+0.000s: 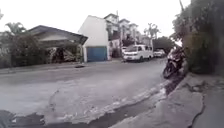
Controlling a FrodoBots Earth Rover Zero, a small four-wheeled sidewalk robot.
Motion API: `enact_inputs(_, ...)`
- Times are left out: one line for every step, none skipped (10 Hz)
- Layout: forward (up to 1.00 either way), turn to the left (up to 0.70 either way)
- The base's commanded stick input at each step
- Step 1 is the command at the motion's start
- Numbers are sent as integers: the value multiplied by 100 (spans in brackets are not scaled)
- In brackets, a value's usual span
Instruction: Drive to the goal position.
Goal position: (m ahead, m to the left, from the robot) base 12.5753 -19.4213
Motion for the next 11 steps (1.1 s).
enact_inputs(13, 0)
enact_inputs(30, 0)
enact_inputs(30, 0)
enact_inputs(25, 0)
enact_inputs(2, 0)
enact_inputs(0, 0)
enact_inputs(0, 0)
enact_inputs(0, 0)
enact_inputs(0, 0)
enact_inputs(0, 0)
enact_inputs(0, 0)
